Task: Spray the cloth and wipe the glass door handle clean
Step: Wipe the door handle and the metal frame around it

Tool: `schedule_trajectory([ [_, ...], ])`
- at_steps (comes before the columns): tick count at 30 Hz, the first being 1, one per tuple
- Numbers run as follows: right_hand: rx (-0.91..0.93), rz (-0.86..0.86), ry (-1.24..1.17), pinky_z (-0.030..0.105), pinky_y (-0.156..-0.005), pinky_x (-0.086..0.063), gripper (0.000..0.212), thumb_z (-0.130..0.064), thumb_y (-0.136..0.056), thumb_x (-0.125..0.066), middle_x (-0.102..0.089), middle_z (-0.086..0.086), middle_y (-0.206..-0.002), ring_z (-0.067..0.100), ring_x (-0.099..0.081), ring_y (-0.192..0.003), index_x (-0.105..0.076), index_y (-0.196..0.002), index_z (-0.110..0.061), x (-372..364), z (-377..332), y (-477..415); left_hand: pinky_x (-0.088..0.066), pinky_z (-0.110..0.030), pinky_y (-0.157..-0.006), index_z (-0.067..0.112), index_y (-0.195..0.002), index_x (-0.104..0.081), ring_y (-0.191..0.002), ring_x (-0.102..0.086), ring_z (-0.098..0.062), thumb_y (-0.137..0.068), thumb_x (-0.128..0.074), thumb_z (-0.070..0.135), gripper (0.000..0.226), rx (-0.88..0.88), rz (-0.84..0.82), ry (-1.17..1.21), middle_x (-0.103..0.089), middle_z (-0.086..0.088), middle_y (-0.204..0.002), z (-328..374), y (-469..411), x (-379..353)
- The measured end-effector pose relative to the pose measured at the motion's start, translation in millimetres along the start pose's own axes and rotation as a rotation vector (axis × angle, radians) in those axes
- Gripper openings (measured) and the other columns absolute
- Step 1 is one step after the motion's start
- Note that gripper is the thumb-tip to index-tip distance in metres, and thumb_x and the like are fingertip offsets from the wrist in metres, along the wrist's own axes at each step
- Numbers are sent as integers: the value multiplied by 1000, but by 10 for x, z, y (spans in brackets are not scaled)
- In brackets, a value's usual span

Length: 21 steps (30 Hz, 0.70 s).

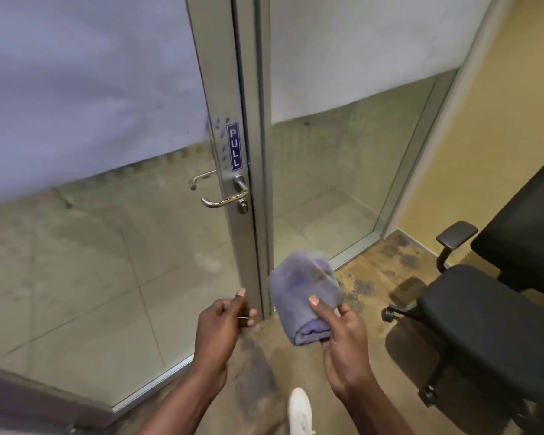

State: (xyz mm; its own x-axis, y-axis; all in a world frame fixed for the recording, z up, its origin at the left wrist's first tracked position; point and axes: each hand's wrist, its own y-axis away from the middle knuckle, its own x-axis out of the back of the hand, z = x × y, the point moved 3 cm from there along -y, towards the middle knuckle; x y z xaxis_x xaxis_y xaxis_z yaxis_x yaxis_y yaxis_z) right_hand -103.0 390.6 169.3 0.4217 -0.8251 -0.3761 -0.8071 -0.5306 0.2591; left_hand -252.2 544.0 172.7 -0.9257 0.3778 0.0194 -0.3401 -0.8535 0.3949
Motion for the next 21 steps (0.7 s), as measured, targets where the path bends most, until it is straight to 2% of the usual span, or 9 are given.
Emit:
schedule_trajectory([
  [1,63,8,52,41,-80,-67,46,-27,-74,-96,-83,21,-109,32,-80,-91,-81,-115,-13,-78,-63,-170,-55,-37,-80,-5,-101,-77,-74,-79,-18,-109,-74,39,44,-71,30,-49,-88,-12,-89,115,-130,51],
  [3,179,9,159,25,-78,-65,29,-12,-86,-88,-85,5,-109,20,-81,-95,-80,-114,-17,-242,-175,-531,-58,-40,-90,6,-93,-80,-88,-82,-16,-106,-78,40,37,-210,102,-183,-87,-1,-89,351,-407,149],
  [5,267,-14,249,16,-69,-59,19,-10,-90,-86,-84,-9,-97,5,-78,-82,-78,-106,-18,-429,-291,-894,-57,-39,-89,17,-86,-78,-90,-77,1,-103,-82,40,29,-339,205,-305,-84,8,-89,584,-675,235],
  [7,341,-28,343,17,-68,-56,14,-18,-92,-86,-80,-12,-89,2,-71,-75,-76,-101,-21,-628,-382,-1254,-52,-34,-87,22,-87,-77,-89,-71,12,-100,-85,39,23,-474,298,-404,-81,15,-90,834,-907,286],
  [8,364,-19,387,22,-72,-57,15,-24,-91,-86,-79,-11,-91,5,-70,-80,-76,-103,-22,-727,-421,-1425,-52,-36,-90,24,-91,-78,-92,-70,10,-100,-86,39,19,-545,345,-453,-81,15,-94,962,-1008,306],
  [12,373,12,395,48,-90,-65,28,-38,-87,-84,-81,-6,-104,19,-76,-99,-75,-111,-29,-1101,-508,-2054,-54,-54,-106,12,-108,-78,-122,-72,-33,-97,-81,41,31,-855,519,-674,-80,-5,-130,1400,-1418,305],
  [16,402,28,265,60,-93,-64,37,-43,-83,-86,-79,-8,-108,22,-77,-102,-70,-113,-29,-1559,-641,-2507,-43,-55,-123,1,-125,-75,-160,-51,-45,-98,-76,40,48,-1051,620,-814,-62,-21,-164,1709,-1813,280],
  [18,435,29,182,55,-91,-66,45,-43,-82,-87,-79,-11,-110,18,-78,-103,-68,-118,-26,-1825,-730,-2625,-35,-48,-131,-2,-134,-72,-171,-37,-44,-99,-77,35,51,-1110,655,-874,-48,-22,-177,1798,-1964,296],
  [21,546,3,124,28,-92,-64,49,-38,-83,-89,-76,-20,-118,6,-75,-112,-65,-125,-29,-2240,-836,-2732,-24,-47,-140,-7,-149,-63,-176,-22,-46,-101,-77,31,63,-1204,677,-946,-30,-26,-185,1811,-2170,290],
])
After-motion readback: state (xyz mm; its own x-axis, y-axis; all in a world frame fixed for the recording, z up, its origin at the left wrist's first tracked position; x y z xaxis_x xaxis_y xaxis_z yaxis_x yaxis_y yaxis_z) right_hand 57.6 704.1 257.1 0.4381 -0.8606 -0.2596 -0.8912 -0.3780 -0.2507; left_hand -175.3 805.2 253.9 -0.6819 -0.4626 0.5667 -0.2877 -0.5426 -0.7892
